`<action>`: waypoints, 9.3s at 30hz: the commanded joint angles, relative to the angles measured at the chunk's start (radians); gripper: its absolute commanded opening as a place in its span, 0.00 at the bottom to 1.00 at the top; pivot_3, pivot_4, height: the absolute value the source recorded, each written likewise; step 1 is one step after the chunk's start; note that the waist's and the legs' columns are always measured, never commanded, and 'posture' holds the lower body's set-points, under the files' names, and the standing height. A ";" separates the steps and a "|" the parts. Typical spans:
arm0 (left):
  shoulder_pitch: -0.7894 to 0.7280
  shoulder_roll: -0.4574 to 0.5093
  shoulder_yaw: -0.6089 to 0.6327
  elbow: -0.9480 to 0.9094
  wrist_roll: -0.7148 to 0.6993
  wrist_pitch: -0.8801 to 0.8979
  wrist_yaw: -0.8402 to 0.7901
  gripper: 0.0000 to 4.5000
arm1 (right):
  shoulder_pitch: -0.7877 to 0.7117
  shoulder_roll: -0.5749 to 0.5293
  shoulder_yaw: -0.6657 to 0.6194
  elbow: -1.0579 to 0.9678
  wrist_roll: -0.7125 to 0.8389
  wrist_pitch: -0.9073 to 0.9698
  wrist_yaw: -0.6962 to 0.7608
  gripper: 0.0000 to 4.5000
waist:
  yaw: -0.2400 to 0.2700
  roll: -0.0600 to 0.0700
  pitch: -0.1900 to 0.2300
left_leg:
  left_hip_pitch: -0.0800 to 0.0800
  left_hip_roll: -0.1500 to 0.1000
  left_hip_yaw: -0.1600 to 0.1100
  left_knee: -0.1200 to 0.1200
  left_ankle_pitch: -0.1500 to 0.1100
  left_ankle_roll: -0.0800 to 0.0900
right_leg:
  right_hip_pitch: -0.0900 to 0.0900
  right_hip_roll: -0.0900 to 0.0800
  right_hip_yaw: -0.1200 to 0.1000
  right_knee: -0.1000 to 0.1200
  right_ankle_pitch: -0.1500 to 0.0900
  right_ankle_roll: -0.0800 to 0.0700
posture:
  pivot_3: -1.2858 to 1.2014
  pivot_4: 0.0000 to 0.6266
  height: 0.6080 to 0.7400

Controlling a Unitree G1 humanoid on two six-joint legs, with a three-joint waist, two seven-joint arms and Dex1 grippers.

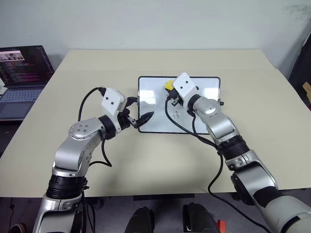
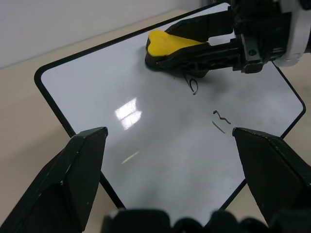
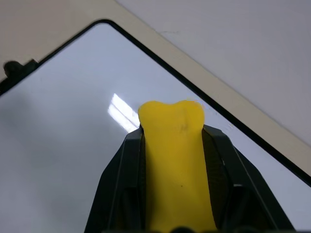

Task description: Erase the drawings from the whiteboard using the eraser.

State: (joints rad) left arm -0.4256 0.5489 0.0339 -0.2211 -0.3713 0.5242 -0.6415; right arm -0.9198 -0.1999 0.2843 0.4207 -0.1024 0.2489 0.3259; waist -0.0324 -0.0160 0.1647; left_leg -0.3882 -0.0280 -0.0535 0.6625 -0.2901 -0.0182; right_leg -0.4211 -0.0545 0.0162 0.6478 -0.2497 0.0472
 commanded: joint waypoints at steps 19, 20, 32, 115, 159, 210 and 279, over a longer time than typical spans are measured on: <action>-0.023 -0.005 0.000 -0.015 0.018 -0.035 -0.010 1.00 | 0.070 -0.103 -0.017 -0.025 -0.086 0.009 0.045 0.27 | 0.004 -0.002 -0.001 | 0.015 -0.001 -0.001 0.002 -0.002 0.004 | 0.014 0.001 0.000 0.005 0.000 0.000 | 0.52 0.24 1.00; -0.021 -0.007 -0.001 -0.016 0.019 -0.036 -0.010 1.00 | 0.053 -0.088 -0.007 -0.011 -0.090 0.001 0.049 0.27 | 0.002 -0.002 -0.001 | 0.015 -0.001 -0.001 0.002 -0.002 0.004 | 0.014 0.001 0.000 0.005 0.000 0.000 | 0.52 0.24 1.00; 0.012 -0.012 -0.004 -0.029 0.027 -0.052 -0.003 1.00 | -0.057 0.022 0.020 0.156 -0.133 -0.087 0.051 0.27 | -0.024 -0.002 -0.001 | 0.022 0.000 0.002 0.001 -0.002 0.003 | 0.015 0.001 0.004 0.012 0.000 -0.001 | 0.52 0.24 1.00; 0.065 -0.076 0.011 0.010 0.088 -0.117 0.080 1.00 | 0.094 -0.086 0.068 -0.188 -0.159 0.067 0.115 0.27 | 0.000 -0.002 -0.001 | 0.008 -0.001 0.000 0.003 0.001 -0.001 | 0.001 0.001 0.001 0.015 0.000 -0.002 | 0.52 0.24 1.00; 0.096 -0.059 0.026 0.020 0.088 -0.190 0.030 1.00 | 0.577 -0.205 -0.341 -0.940 0.553 0.573 0.275 0.27 | 0.006 -0.002 -0.001 | 0.005 0.001 -0.002 0.001 0.001 0.000 | 0.001 0.001 -0.001 0.009 0.001 -0.003 | 0.52 0.24 1.00; 0.093 -0.055 -0.036 0.080 0.107 -0.213 -0.039 1.00 | 0.375 -0.128 0.116 -0.251 -0.184 -0.020 0.147 0.27 | 0.002 -0.003 -0.001 | 0.024 0.001 0.000 0.001 0.001 0.000 | 0.018 0.005 0.000 0.012 0.001 -0.003 | 0.52 0.24 1.00; 0.110 -0.069 -0.039 0.077 0.111 -0.226 -0.032 1.00 | 0.237 -0.067 0.101 -0.115 -0.299 -0.062 0.095 0.27 | 0.000 -0.004 0.000 | 0.023 0.002 -0.001 -0.001 0.001 -0.001 | 0.018 0.002 0.000 0.009 0.000 -0.004 | 0.52 0.24 1.00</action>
State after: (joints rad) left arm -0.3063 0.4731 -0.0311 -0.1143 -0.2562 0.3185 -0.6776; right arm -0.6957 -0.2460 0.3860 0.2835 -0.3742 0.1652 0.4296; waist -0.0324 -0.0196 0.1645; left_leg -0.3650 -0.0265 -0.0548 0.6617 -0.2887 -0.0187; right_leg -0.4036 -0.0525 0.0161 0.6575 -0.2492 0.0436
